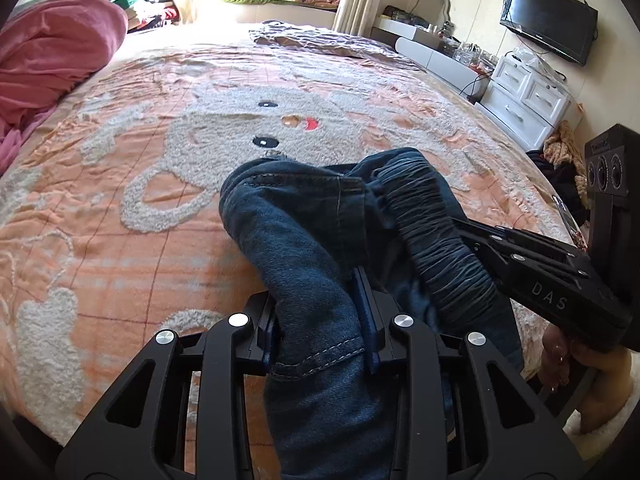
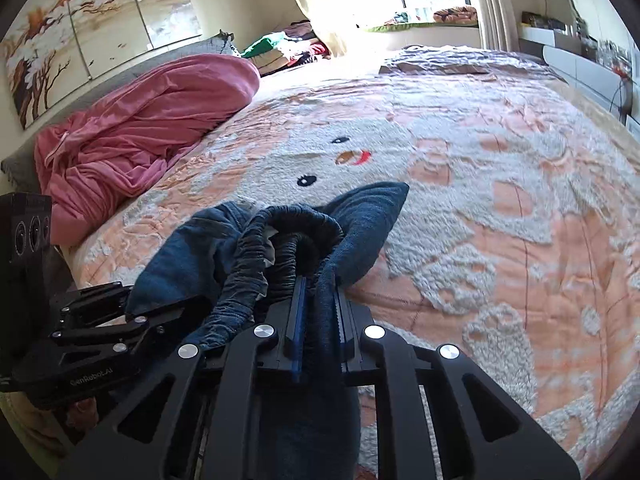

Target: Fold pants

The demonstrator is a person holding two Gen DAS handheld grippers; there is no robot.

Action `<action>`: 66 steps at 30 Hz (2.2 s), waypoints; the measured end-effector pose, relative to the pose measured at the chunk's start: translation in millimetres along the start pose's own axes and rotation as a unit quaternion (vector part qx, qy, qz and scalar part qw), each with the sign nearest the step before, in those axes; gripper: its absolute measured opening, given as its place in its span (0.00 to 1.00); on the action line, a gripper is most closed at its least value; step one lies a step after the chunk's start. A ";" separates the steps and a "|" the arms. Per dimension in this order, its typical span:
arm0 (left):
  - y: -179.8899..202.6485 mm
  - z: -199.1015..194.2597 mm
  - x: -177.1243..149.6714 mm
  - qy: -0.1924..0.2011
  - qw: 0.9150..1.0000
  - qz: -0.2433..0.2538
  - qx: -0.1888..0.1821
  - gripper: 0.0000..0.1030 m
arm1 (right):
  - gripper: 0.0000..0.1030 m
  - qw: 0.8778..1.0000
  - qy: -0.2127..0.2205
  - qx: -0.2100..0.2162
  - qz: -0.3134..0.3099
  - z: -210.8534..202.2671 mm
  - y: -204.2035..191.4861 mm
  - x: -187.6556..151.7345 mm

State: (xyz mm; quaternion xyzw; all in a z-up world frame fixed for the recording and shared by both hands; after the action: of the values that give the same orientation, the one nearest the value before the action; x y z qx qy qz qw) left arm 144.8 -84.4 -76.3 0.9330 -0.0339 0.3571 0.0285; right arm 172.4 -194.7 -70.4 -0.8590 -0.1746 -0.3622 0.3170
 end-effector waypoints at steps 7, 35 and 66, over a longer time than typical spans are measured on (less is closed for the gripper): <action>-2.6 0.1 27.8 0.025 1.000 0.004 0.007 0.23 | 0.12 1.000 0.005 -0.001 -0.027 9.3 -13.0 27.2; -62.8 67.2 111.8 0.053 0.997 -0.035 0.036 0.23 | 0.12 0.999 -0.017 -0.005 -0.047 113.0 5.8 113.1; -85.1 95.3 89.4 0.013 0.997 -0.038 0.064 0.30 | 0.42 0.995 -0.048 -0.078 0.027 124.6 72.1 73.4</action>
State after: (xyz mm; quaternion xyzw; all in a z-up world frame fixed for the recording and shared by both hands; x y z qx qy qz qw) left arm 281.7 -10.9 -89.9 0.9288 0.0251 0.3694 -0.0170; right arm 324.0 -159.1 -113.7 -0.9020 -0.1374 -0.3240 0.2500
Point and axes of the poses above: each gripper's, at about its wrist camera, not at the fingertips, and z roughly the way its jaws point, y to its right, x to its top, the point moved 10 cm from there along z, roughly the way its jaws point, and after that the axes turned 13 degrees about x, right-handed, at the moved point
